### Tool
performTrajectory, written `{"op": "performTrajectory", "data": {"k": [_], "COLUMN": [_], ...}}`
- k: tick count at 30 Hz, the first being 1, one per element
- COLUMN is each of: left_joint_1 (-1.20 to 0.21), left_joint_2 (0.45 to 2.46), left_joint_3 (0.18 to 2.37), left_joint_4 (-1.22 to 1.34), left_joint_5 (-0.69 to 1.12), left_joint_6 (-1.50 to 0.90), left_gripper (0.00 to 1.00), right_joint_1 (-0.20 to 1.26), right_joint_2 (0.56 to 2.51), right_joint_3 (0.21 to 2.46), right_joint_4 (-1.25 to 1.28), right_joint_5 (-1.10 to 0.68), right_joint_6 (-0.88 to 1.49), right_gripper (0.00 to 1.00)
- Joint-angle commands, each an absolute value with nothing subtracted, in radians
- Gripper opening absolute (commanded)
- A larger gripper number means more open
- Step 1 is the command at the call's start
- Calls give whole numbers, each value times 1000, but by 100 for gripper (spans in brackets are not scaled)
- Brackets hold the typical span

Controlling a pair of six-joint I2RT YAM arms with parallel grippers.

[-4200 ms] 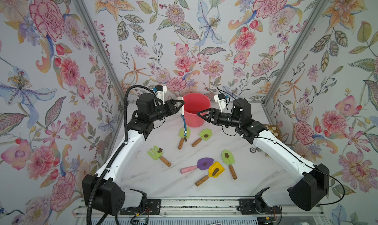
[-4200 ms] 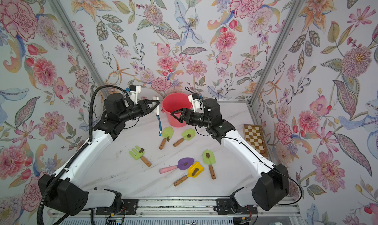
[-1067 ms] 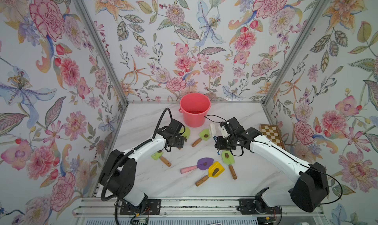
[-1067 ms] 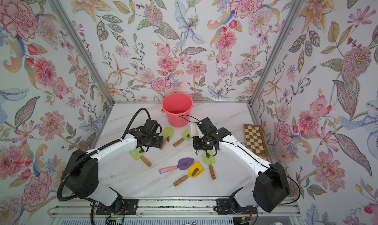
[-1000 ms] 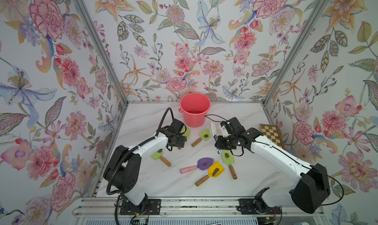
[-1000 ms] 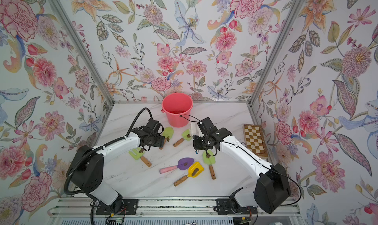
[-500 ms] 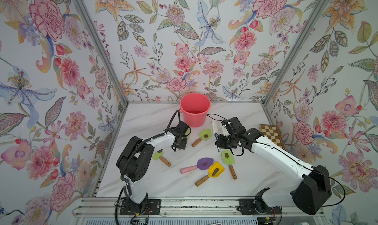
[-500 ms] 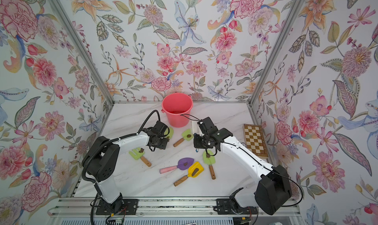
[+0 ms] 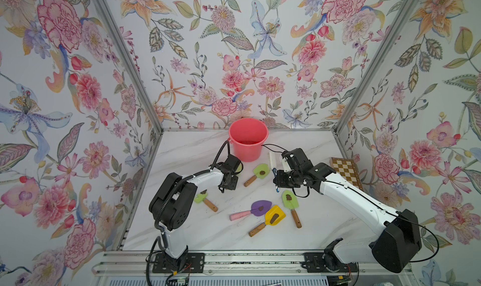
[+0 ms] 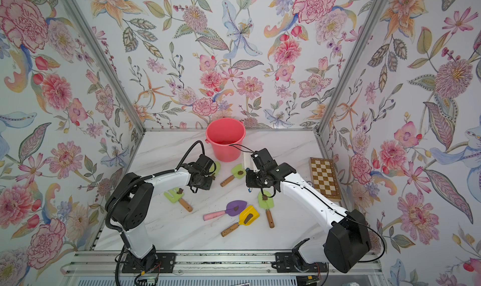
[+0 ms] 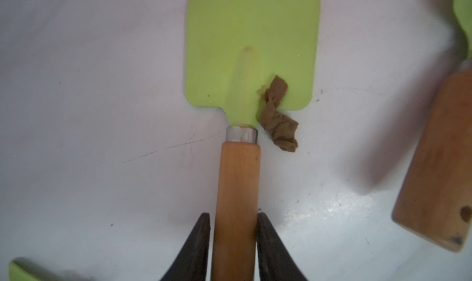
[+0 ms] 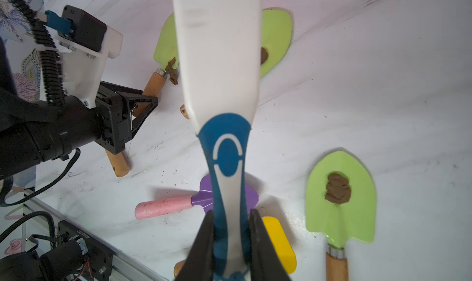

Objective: Brush the soil off the hand trowel and place it into the bucket
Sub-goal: Pick up the hand trowel from the center of the board, then brush off the soil from the hand trowel.

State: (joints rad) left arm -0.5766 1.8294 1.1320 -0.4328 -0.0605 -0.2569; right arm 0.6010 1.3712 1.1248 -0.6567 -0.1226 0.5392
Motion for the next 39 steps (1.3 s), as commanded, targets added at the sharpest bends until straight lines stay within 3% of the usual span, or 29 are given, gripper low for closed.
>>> {"op": "performTrajectory", "data": {"k": [1,18,27,30,39], "left_joint_1": [-586,-614,-715,-747,-860], "left_joint_2": [1824,1504,1402,1391,1364], "left_joint_3": [1131,1281,1239,1247,1206], "left_joint_4": [-466,-926,-965,-971,-996], "left_joint_5": [-101,-155,-136,-148,-269], "left_joint_6": [-261,-105,-59,-40,-3], "left_gripper": [28,23,21,21,18], "right_joint_1": [609,657,764,792,818], "right_joint_2": [1380,1405,1444,1486,1543], "right_joint_3": [1115,1202,1236,1247,1281], "right_joint_4": [-627,-674,-750,-785,-811], "right_joint_5": [-132,-327,-431,-415,-389], "right_joint_6": [536,423,348,329,322], "right_gripper": [6,6,4,0,0]}}
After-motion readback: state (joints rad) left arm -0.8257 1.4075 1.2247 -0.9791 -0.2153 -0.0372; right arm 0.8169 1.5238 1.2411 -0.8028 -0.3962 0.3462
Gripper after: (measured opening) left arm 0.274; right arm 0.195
